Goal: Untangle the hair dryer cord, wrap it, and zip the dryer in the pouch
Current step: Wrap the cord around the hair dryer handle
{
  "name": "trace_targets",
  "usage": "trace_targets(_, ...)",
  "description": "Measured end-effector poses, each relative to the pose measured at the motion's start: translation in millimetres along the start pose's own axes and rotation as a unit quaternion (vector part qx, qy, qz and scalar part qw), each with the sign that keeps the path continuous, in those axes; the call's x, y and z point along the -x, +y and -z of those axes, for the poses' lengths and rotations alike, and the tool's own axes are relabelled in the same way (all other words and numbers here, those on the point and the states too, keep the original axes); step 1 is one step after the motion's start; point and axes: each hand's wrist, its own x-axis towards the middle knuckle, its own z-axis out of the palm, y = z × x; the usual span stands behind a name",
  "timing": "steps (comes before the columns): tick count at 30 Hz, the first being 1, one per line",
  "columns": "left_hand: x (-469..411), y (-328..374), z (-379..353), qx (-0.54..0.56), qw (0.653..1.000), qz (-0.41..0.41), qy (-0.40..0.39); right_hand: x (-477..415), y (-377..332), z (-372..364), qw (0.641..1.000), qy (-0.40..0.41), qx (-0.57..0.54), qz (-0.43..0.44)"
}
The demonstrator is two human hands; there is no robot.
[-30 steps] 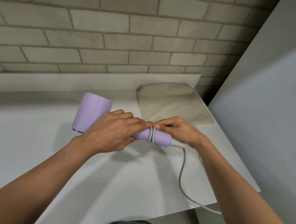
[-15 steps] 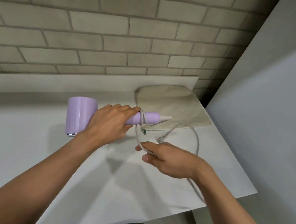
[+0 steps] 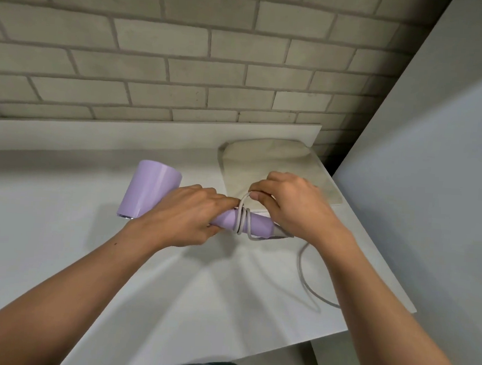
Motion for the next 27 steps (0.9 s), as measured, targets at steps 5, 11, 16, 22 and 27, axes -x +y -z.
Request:
trace_targets(5, 5, 0, -7, 0.038, 0.999, 0.01, 0.016, -2, 1, -20, 1.0, 0.019, -0.005, -0.019)
trace_targets(11, 5, -5, -14, 0.046, 0.999, -0.01, 0.026, -12, -2, -23, 0.986, -0.066, -0.146, -0.044)
trace_targets(16, 3, -7, -17, 0.053, 0.999, -0.004, 0.011, -3, -6, -17, 0.978, -0.096, -0.176, -0.051)
trace_targets(22, -2, -5, -17, 0.041, 0.999, -0.012, -0.001, 15, -14, -1, 0.96, -0.213, -0.177, -0.029)
trace_targets(27, -6, 4, -15, 0.02, 0.999, -0.036, 0.006, 17, -21, -19, 0.968, -0.234, -0.081, -0.04)
